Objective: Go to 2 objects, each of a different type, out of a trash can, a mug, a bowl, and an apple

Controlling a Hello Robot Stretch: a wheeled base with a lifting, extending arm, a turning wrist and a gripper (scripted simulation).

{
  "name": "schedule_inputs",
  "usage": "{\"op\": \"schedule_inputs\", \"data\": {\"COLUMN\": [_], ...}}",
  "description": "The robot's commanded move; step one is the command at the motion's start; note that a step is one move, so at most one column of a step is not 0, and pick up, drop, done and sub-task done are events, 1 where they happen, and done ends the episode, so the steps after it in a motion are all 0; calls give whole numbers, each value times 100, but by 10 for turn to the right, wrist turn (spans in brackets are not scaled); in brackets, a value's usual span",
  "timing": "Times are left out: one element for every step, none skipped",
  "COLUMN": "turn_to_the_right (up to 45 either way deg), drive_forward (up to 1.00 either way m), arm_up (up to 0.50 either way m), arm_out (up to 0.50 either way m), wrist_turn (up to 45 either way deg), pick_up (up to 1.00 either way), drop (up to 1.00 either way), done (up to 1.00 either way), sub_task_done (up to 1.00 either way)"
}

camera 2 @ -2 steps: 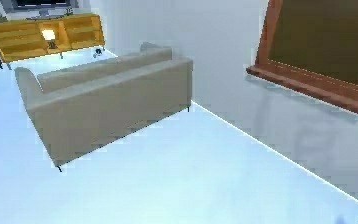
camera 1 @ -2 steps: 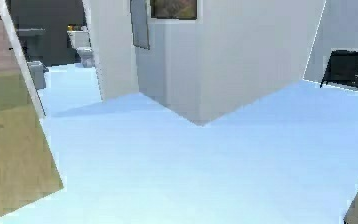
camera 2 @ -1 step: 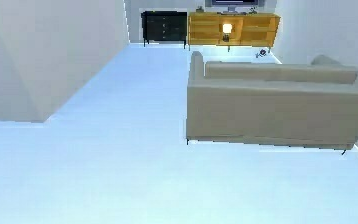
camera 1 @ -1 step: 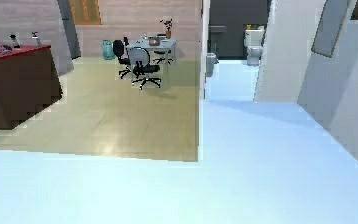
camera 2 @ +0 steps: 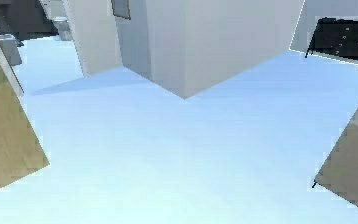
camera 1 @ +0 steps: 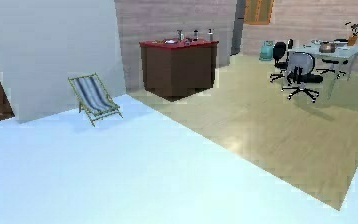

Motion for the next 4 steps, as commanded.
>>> {"op": "schedule_inputs", "data": {"turn_to_the_right": [0,-420,0,-450], "drive_forward": [40,0,95,0], "arm_up": [0,0,0,0], "arm_out": [0,0,0,0], "wrist_turn": [0,0,0,0], "pick_up": [0,0,0,0], "drop": [0,0,0,0], "done": [0,0,0,0], "sub_task_done": [0,0,0,0]}}
